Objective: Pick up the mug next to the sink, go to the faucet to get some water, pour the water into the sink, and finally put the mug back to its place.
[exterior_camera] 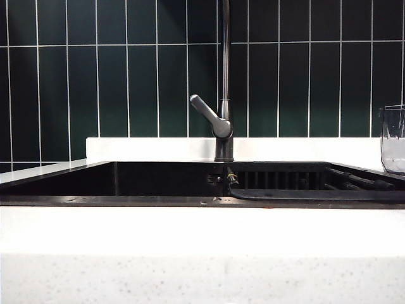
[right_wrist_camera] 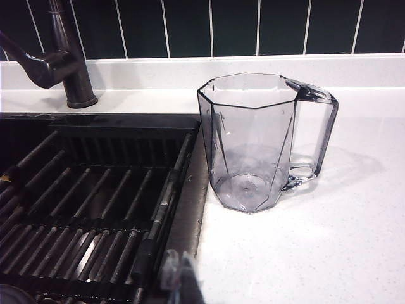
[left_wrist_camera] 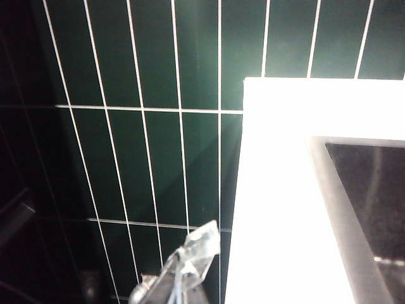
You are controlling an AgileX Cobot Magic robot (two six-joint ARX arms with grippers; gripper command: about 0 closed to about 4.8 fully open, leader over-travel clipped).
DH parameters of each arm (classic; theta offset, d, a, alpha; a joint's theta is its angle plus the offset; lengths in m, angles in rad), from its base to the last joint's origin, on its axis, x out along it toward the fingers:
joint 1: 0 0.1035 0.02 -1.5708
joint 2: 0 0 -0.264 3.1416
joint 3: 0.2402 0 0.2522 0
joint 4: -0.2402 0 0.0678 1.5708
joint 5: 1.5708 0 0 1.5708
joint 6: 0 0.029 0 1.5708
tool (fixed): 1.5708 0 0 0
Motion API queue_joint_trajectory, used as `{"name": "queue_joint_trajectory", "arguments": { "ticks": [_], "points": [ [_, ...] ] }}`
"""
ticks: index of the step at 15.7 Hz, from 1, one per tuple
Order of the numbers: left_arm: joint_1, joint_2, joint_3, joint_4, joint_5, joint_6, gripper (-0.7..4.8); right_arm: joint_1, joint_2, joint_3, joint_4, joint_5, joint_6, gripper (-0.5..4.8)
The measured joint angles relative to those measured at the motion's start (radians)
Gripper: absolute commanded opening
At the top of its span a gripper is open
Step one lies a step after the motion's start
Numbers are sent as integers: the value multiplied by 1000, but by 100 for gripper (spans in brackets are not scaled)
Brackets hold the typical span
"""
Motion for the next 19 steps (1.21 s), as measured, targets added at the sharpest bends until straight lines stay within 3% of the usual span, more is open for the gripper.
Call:
{"name": "queue_joint_trajectory", "arguments": {
  "ticks": [2,6,8,19],
  "points": [
    [0,0,0,-5,0,0,-5,0,0,0,0,31,0,-6],
    [-6,0,0,-5,27,0,-5,-1,0,0,0,194,0,-6],
    [-6,0,0,-5,107,0,-5,-1,0,0,0,192,0,-6],
    [-6,0,0,-5,113,0,-5,-1,0,0,0,192,0,-6]
  ]
}}
